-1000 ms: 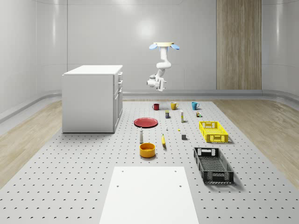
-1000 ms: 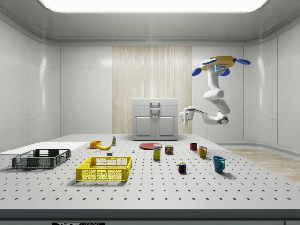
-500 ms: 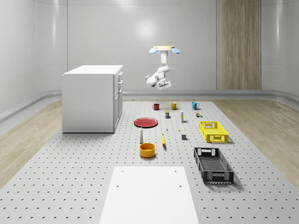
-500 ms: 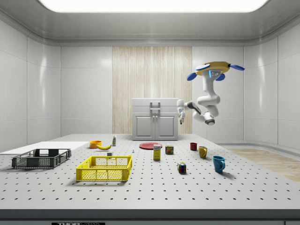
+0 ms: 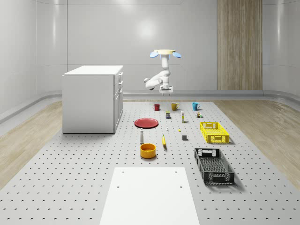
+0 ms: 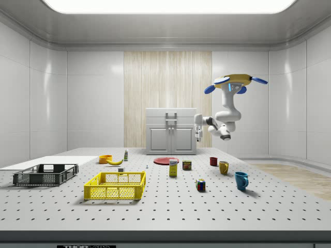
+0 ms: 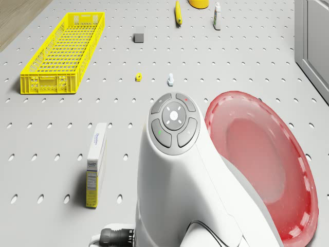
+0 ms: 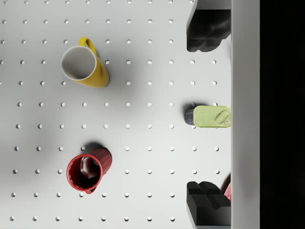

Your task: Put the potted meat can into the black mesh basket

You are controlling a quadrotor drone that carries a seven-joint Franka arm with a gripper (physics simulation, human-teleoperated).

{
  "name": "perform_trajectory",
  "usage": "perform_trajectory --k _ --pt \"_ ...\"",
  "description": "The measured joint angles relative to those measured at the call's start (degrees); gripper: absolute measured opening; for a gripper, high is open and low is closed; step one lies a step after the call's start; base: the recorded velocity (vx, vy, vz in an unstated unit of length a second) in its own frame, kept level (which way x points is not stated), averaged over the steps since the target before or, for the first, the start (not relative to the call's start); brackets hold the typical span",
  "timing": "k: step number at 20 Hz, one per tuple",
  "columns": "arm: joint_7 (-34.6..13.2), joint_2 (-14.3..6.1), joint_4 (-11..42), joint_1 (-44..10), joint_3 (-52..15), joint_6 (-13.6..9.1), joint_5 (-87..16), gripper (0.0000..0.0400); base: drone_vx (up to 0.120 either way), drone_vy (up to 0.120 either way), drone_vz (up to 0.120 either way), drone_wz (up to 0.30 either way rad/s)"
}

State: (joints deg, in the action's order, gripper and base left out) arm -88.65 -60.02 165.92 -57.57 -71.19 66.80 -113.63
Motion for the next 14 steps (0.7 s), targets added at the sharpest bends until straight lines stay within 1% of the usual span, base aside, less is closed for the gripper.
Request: perform_trajectory --k 2,3,12,14 --pt "-0.58 -0.73 0.01 -0.79 -0.45 0.18 0.06 0.0400 0.000 0.100 -0.120 0.000" --pt "-0.83 -1.08 0.01 -1.12 -0.65 0.31 0.13 0.0400 0.080 0.000 -0.120 0.000" --pt "-2.38 -4.01 -0.13 -3.01 -1.99 2.22 1.27 0.0400 0.120 0.000 -0.120 0.000" --pt "-2.63 -4.62 -0.17 -3.28 -2.22 2.73 1.58 0.0400 0.120 -0.100 -0.120 0.000"
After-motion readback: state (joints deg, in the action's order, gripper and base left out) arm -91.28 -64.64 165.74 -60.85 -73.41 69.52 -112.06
